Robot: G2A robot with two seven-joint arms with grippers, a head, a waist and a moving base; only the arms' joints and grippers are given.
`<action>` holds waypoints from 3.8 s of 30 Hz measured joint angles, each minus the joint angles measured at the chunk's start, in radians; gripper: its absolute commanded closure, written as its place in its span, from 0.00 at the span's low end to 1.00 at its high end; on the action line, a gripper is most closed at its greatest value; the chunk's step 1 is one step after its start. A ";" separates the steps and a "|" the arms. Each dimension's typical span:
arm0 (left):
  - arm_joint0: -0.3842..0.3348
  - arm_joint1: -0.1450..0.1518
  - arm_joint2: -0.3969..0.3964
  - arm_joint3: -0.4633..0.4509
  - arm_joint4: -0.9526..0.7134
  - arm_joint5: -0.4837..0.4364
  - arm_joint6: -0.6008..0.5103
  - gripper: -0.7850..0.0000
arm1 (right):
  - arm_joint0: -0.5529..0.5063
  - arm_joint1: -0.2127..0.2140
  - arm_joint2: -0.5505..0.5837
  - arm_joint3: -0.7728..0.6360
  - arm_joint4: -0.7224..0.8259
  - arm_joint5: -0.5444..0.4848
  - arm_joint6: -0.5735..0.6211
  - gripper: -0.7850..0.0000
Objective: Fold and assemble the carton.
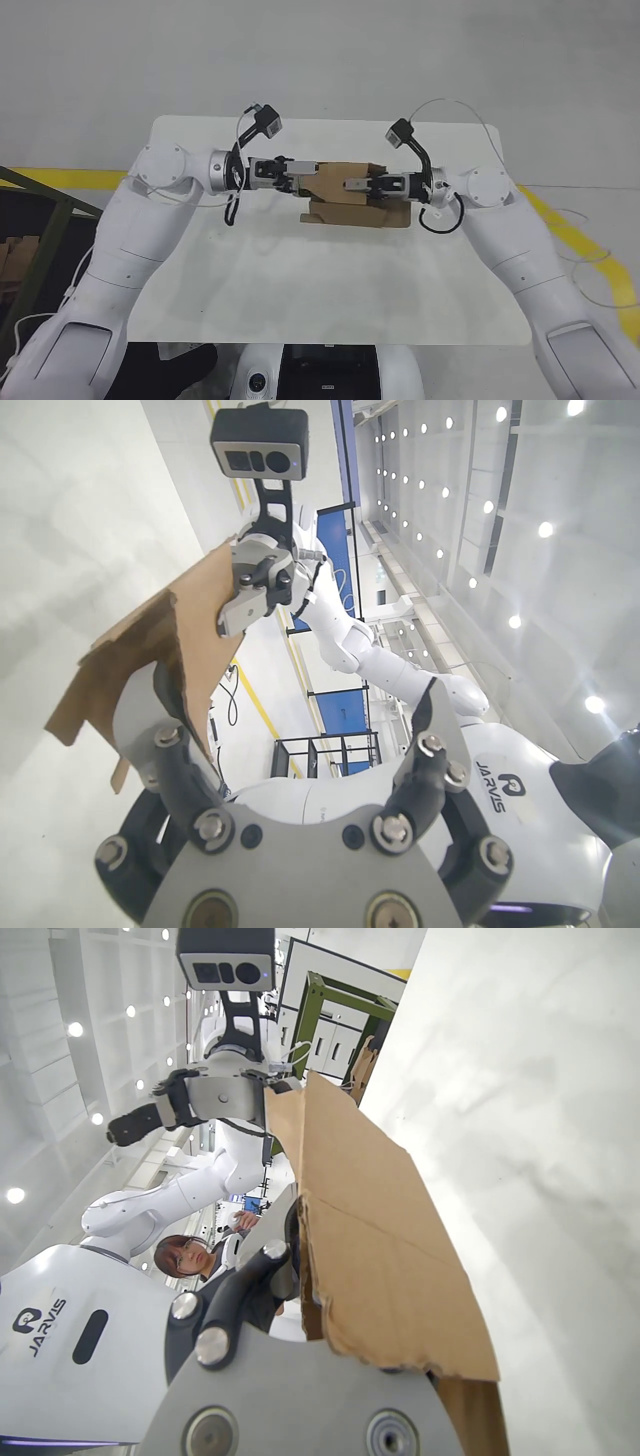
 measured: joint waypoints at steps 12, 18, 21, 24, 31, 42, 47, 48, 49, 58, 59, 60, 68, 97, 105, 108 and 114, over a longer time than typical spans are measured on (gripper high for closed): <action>-0.017 -0.008 0.023 -0.010 -0.046 0.020 -0.021 0.00 | -0.004 -0.009 -0.017 -0.034 -0.025 0.022 -0.017 1.00; -0.041 -0.017 0.055 -0.003 -0.035 0.019 -0.011 0.00 | -0.012 -0.008 -0.010 -0.076 -0.031 0.023 -0.017 1.00; -0.046 -0.020 0.065 -0.006 -0.018 0.015 -0.001 0.00 | -0.019 -0.006 -0.005 -0.096 -0.042 0.029 -0.019 1.00; -0.047 -0.021 0.070 -0.009 -0.011 0.013 0.006 0.00 | -0.026 -0.005 0.000 -0.110 -0.049 0.033 -0.023 1.00; -0.039 -0.018 0.044 -0.003 -0.026 0.009 0.003 0.00 | -0.038 0.000 0.019 -0.114 -0.054 0.042 -0.032 1.00; -0.007 -0.006 0.001 0.014 -0.005 0.024 0.014 0.00 | -0.056 0.012 0.069 -0.128 -0.058 0.047 -0.038 1.00; -0.009 -0.006 -0.001 0.026 0.017 0.023 0.038 0.00 | -0.067 0.014 0.071 -0.156 -0.057 0.048 -0.025 1.00; -0.010 -0.006 -0.002 0.029 0.019 0.023 0.042 0.00 | -0.069 0.014 0.071 -0.159 -0.057 0.048 -0.023 1.00; -0.011 -0.006 -0.004 0.031 0.019 0.023 0.046 0.00 | -0.070 0.014 0.069 -0.162 -0.057 0.049 -0.021 1.00; -0.024 -0.008 -0.008 0.040 0.028 0.031 0.090 0.00 | -0.076 0.009 0.044 -0.194 -0.051 0.045 0.003 1.00; -0.026 -0.009 -0.007 0.038 0.028 0.030 0.092 0.00 | -0.076 0.008 0.040 -0.198 -0.051 0.044 0.006 1.00; -0.027 -0.009 -0.006 0.037 0.028 0.030 0.093 0.00 | -0.075 0.007 0.037 -0.200 -0.050 0.043 0.008 1.00; -0.032 -0.013 0.005 0.012 0.033 0.029 0.098 0.00 | -0.072 0.000 0.012 -0.209 -0.044 0.043 0.016 1.00; 0.021 0.001 -0.052 -0.027 0.033 0.058 0.089 0.00 | -0.090 0.021 0.123 -0.201 -0.075 0.066 -0.071 1.00; -0.004 -0.008 -0.014 -0.006 0.036 0.067 0.085 0.00 | -0.105 0.026 0.139 -0.227 -0.080 0.084 -0.085 1.00; -0.014 -0.011 -0.003 0.007 0.036 0.067 0.088 0.00 | -0.106 0.026 0.139 -0.233 -0.078 0.087 -0.085 1.00; -0.026 -0.014 0.004 0.014 0.021 0.064 0.079 0.00 | -0.107 0.026 0.141 -0.239 -0.081 0.093 -0.093 1.00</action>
